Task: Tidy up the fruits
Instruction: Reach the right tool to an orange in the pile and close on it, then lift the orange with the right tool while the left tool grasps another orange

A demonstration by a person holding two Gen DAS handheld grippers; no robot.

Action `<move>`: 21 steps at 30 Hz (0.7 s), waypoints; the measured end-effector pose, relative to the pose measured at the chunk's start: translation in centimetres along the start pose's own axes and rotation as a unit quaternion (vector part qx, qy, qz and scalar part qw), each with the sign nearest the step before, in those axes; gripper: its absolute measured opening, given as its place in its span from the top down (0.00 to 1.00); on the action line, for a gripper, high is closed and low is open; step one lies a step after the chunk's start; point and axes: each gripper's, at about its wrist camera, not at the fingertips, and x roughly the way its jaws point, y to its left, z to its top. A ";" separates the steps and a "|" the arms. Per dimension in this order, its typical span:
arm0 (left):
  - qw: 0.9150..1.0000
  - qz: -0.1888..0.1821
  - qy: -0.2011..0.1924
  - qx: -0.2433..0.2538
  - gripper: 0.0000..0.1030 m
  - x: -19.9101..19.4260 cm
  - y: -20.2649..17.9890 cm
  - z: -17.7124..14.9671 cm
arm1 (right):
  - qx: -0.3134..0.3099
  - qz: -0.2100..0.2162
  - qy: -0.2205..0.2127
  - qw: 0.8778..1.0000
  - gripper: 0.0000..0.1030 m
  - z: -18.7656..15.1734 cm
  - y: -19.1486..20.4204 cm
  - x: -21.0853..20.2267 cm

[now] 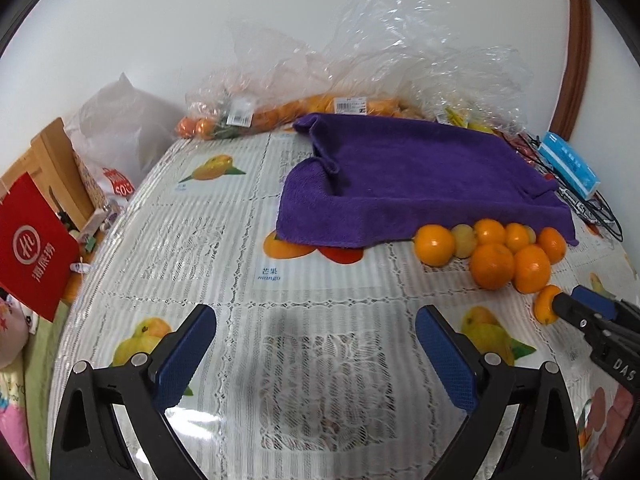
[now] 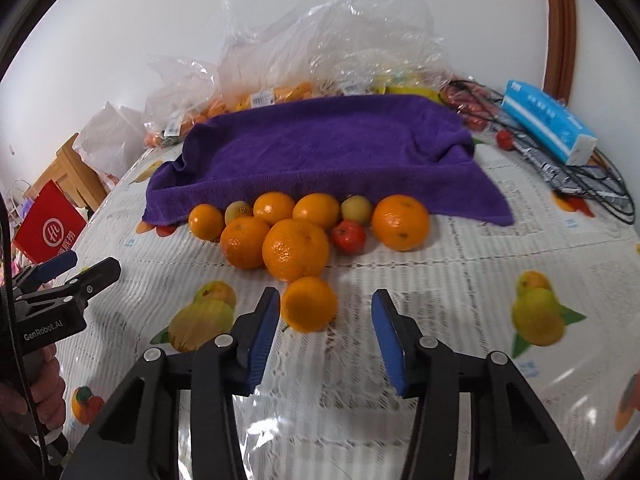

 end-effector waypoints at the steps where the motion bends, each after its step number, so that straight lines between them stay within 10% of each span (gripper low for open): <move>1: 1.000 -0.006 0.003 -0.004 0.03 0.3 0.2 -0.1 | -0.001 0.001 0.003 1.000 0.53 0.0 0.0 0.5; 21: 0.998 -0.062 0.014 0.004 0.11 2.6 -2.0 0.0 | -0.008 -0.006 0.010 1.000 0.67 -0.5 -0.7 1.7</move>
